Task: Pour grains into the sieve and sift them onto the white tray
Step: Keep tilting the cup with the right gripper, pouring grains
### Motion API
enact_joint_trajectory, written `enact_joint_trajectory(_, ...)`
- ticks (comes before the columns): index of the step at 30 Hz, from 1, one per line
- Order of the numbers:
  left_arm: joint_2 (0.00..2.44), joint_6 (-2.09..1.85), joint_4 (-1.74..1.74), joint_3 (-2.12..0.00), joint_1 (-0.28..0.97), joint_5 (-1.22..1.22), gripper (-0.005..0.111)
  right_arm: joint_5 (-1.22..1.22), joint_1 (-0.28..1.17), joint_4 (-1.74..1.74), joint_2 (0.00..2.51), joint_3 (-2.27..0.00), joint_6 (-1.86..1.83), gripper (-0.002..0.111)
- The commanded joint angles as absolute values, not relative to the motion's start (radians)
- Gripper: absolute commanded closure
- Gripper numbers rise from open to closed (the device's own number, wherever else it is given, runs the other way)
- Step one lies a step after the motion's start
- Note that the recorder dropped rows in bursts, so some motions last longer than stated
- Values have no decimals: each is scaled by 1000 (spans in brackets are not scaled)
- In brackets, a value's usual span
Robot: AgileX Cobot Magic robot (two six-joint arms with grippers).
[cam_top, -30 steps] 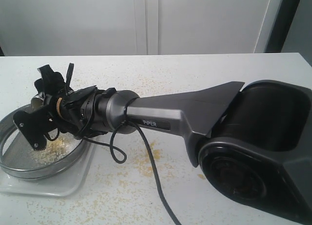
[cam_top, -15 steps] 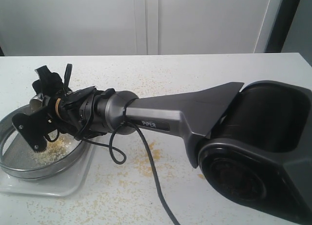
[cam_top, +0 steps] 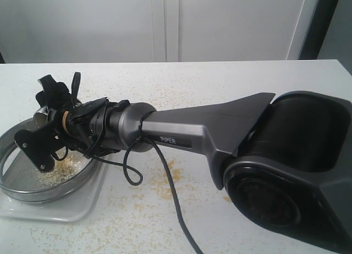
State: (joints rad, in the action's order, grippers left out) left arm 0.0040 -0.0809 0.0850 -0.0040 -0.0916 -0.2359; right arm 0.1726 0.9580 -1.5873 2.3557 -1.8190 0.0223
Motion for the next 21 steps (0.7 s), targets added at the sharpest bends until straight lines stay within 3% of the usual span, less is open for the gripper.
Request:
enact_joint_trajectory(1,0,-80,88,0,-87,-233,106,176,959,-1593,2333,-1827,-24,108)
enact_joint_trajectory(21,0,-80,88,0,-87,-233,106,178,959,-1593,2333,-1827,-49,108)
